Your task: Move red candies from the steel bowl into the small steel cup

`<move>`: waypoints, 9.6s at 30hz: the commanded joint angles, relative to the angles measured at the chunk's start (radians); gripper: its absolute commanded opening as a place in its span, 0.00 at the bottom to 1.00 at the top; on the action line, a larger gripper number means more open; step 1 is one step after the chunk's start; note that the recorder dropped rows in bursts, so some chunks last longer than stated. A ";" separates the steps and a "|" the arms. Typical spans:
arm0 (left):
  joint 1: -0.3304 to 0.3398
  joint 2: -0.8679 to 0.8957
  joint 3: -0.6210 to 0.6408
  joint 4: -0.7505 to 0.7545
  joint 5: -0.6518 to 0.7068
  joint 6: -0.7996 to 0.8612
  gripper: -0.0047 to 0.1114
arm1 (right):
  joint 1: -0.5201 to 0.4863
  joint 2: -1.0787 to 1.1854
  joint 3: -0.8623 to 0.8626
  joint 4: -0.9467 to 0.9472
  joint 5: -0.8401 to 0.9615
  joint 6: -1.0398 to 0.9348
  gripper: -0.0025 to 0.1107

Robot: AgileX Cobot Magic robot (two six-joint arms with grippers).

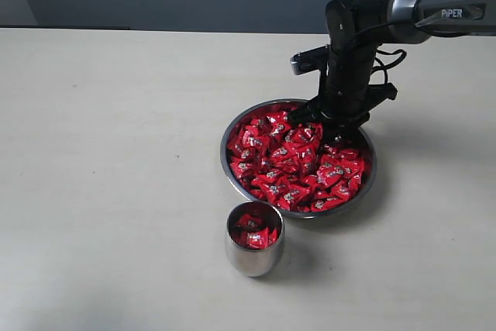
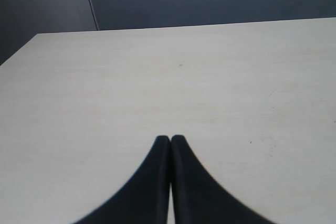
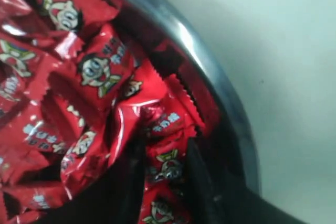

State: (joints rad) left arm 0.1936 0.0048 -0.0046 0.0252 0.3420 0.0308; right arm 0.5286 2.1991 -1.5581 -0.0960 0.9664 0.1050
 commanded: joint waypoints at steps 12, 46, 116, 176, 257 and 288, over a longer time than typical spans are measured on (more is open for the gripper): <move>-0.007 -0.005 0.005 0.002 -0.008 -0.001 0.04 | 0.002 0.046 -0.001 0.049 0.051 -0.027 0.27; -0.007 -0.005 0.005 0.002 -0.008 -0.001 0.04 | 0.002 -0.012 -0.003 0.035 0.052 -0.025 0.01; -0.007 -0.005 0.005 0.002 -0.008 -0.001 0.04 | 0.522 -0.480 0.407 0.069 -0.090 0.041 0.01; -0.007 -0.005 0.005 0.002 -0.008 -0.001 0.04 | 0.228 -0.338 0.365 -0.102 -0.244 0.171 0.31; -0.007 -0.005 0.005 0.002 -0.008 -0.001 0.04 | 0.228 0.027 -0.003 -0.063 -0.174 -0.070 0.01; -0.007 -0.005 0.005 0.002 -0.008 -0.001 0.04 | 0.228 -0.174 -0.003 -0.360 0.052 0.243 0.01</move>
State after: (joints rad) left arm 0.1936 0.0048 -0.0046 0.0252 0.3420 0.0308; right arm 0.7624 2.0495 -1.5578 -0.4291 0.9829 0.3178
